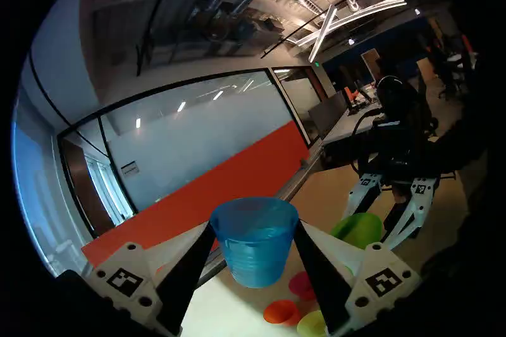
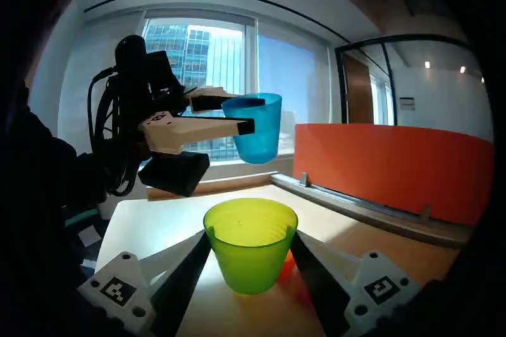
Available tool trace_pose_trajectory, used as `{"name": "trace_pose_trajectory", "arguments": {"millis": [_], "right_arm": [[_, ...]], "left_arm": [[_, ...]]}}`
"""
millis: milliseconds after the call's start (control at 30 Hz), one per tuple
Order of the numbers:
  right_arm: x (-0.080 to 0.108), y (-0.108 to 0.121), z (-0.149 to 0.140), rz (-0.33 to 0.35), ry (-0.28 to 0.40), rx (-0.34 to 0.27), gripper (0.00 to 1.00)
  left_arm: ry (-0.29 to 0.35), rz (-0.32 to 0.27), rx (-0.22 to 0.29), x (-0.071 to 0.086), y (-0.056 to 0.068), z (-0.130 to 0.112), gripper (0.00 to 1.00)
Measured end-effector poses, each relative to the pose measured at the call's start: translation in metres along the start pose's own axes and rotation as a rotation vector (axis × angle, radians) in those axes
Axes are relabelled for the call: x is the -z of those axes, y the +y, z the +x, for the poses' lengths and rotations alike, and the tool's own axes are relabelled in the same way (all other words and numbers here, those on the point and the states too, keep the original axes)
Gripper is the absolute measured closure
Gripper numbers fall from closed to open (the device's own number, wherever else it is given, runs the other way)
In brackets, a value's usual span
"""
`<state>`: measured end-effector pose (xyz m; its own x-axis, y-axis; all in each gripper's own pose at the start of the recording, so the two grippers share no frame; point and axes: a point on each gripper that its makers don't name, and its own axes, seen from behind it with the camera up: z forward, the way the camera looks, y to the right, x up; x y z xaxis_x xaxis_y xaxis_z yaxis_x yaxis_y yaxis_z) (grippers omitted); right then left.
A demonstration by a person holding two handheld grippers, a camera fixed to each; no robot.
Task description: Pour water
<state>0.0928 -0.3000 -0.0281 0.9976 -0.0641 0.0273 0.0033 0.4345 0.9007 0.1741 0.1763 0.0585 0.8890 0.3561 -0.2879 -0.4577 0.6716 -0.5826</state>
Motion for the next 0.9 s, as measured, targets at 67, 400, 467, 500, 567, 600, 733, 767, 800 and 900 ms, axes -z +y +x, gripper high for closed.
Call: {"name": "trace_pose_trajectory", "arguments": {"millis": [67,400,467,500,567,600,733,767,800,900], "right_arm": [[-0.002,-0.002,0.000,0.005,0.001,0.000,0.11],[-0.008,-0.008,0.000,0.021,0.000,0.000,0.11],[-0.009,-0.008,0.001,0.023,0.001,0.000,0.11],[-0.010,-0.008,0.001,0.024,0.001,0.000,0.11],[-0.010,-0.009,0.001,0.026,0.001,0.002,0.11],[-0.011,-0.009,0.001,0.026,0.001,0.002,0.11],[-0.012,-0.010,0.002,0.030,0.001,0.002,0.11],[-0.012,-0.010,0.002,0.032,0.002,0.002,0.11],[-0.012,-0.010,0.003,0.033,0.002,0.002,0.11],[-0.013,-0.012,0.003,0.035,0.001,0.004,0.11]], "left_arm": [[0.001,0.007,-0.025,0.000,-0.001,0.002,0.14],[0.008,0.029,-0.111,0.002,-0.005,0.011,0.14],[0.009,0.030,-0.133,0.002,-0.005,0.014,0.14],[0.009,0.031,-0.145,0.002,-0.004,0.015,0.14],[0.009,0.033,-0.171,0.003,-0.004,0.017,0.14],[0.009,0.035,-0.183,0.004,-0.004,0.019,0.14],[0.012,0.042,-0.228,0.005,-0.002,0.024,0.14],[0.013,0.042,-0.237,0.006,-0.001,0.025,0.14],[0.013,0.043,-0.245,0.006,-0.001,0.026,0.14],[0.014,0.047,-0.267,0.006,0.001,0.029,0.14]]}}
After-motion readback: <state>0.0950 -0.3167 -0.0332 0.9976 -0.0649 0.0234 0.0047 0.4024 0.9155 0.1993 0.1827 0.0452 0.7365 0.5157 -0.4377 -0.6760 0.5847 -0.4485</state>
